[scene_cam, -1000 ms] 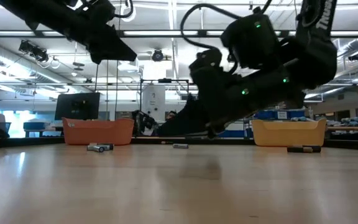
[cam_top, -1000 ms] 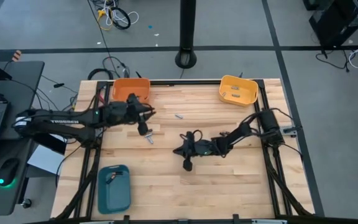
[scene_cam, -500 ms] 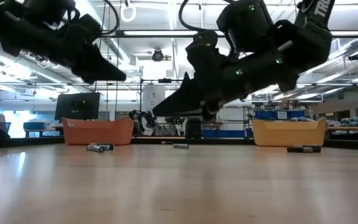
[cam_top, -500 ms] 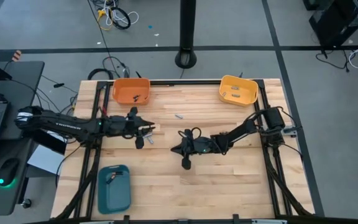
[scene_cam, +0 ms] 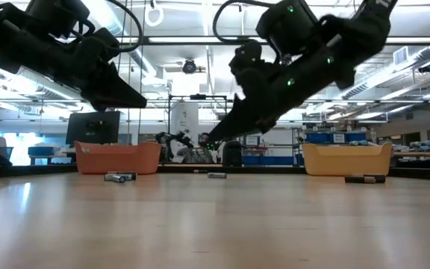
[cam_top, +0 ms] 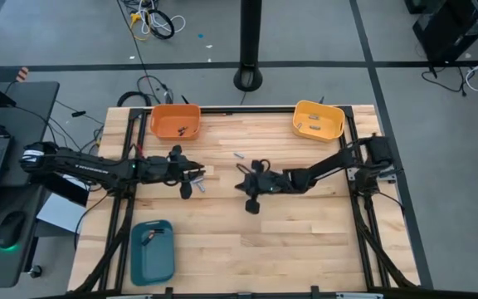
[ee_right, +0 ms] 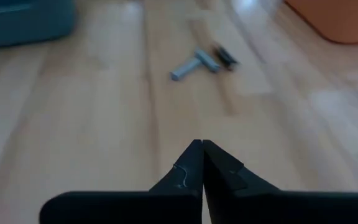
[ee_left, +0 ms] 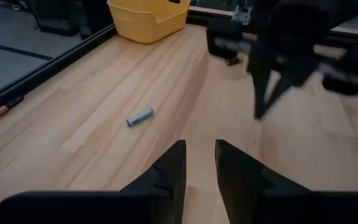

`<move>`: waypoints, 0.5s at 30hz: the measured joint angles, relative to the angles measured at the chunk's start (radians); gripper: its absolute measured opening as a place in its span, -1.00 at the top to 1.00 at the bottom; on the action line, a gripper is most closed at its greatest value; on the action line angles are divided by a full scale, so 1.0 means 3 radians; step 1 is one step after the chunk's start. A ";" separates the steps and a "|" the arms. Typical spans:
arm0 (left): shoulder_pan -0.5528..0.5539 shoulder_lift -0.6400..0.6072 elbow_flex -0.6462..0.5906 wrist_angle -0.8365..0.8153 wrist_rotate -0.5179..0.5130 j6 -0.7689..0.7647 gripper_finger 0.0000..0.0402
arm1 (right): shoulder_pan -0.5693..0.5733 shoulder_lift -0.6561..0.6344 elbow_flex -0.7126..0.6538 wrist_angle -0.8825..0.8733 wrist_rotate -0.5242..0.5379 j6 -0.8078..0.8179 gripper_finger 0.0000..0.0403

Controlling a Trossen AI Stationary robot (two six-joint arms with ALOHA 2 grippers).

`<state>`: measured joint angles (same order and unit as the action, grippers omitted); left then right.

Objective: Sort batteries
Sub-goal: Put the small gray battery into the yellow bin

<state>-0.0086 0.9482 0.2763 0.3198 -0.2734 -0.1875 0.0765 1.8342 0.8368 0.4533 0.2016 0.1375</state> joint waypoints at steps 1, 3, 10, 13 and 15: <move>0.0000 0.0000 -0.0001 -0.0007 -0.0005 0.0000 0.53 | -0.0038 -0.0086 0.0000 -0.0142 -0.0001 0.0001 0.93; 0.0000 0.0000 -0.0001 -0.0007 -0.0022 0.0000 0.53 | -0.0118 -0.0240 0.0000 -0.0349 -0.0032 0.0003 0.93; 0.0004 0.0000 0.0000 0.0013 -0.0049 0.0159 0.53 | -0.0375 -0.0466 0.0003 -0.0621 -0.0095 0.0004 0.91; 0.0004 0.0000 0.0000 0.0035 -0.0051 0.0179 0.53 | -0.0446 -0.0459 0.0003 -0.0623 -0.0096 0.0002 0.79; 0.0015 0.0000 0.0000 0.0079 -0.0094 0.0183 0.53 | -0.0484 -0.0455 0.0003 -0.0663 -0.0104 -0.0004 0.71</move>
<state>-0.0039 0.9482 0.2763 0.3436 -0.3014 -0.1326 -0.0686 1.6978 0.8375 0.2544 0.1703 0.1363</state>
